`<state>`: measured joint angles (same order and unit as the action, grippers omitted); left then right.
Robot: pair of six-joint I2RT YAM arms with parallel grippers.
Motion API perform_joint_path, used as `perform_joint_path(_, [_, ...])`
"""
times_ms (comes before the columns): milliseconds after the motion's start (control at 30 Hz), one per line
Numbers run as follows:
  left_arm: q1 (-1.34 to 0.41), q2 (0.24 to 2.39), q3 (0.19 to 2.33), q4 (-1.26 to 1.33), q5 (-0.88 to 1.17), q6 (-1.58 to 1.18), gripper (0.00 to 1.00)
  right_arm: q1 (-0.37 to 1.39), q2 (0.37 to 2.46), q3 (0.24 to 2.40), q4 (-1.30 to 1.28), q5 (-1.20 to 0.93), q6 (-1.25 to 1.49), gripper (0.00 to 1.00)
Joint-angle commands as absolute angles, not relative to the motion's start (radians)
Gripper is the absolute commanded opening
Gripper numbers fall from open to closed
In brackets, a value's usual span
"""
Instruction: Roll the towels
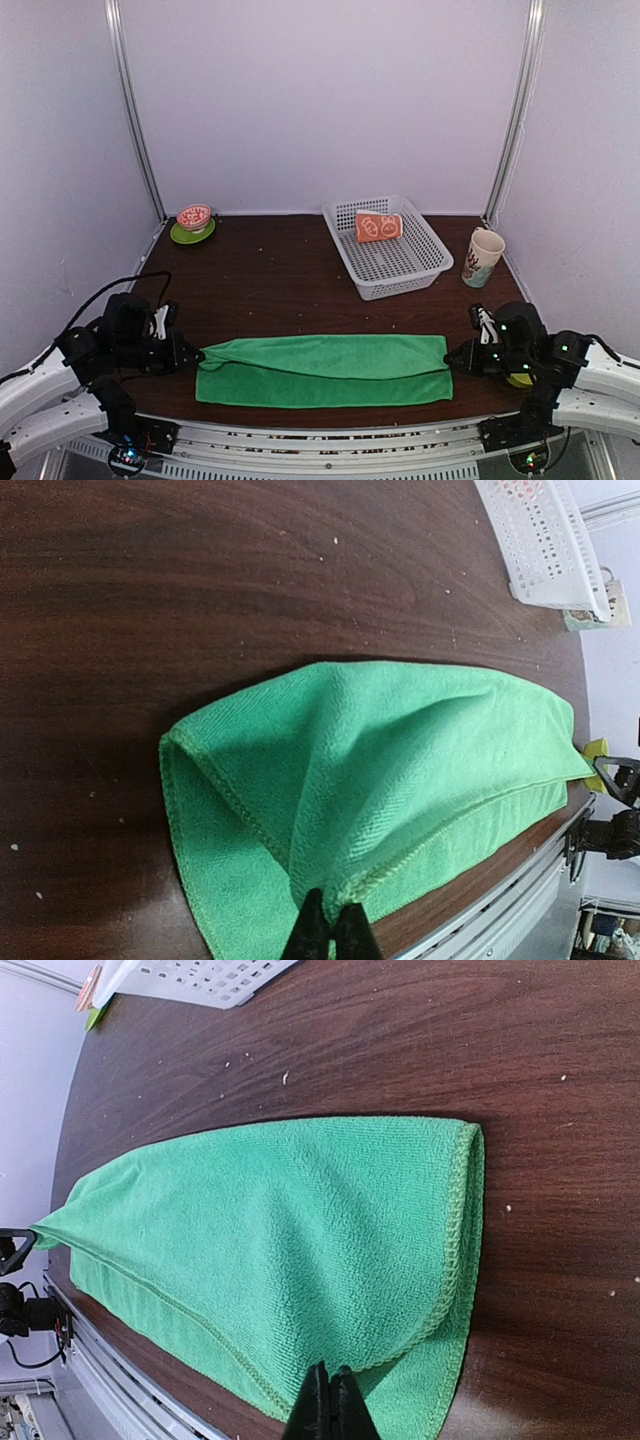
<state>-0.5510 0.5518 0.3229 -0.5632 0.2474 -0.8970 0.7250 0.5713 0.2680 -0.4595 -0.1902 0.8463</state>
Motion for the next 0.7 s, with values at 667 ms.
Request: perform_joint_path(667, [-0.619, 0.662, 0.351, -0.657, 0.299, -0.939, 0.0, 0.764, 0.529, 0.246, -0.717, -0.195, 0.841, 0.0])
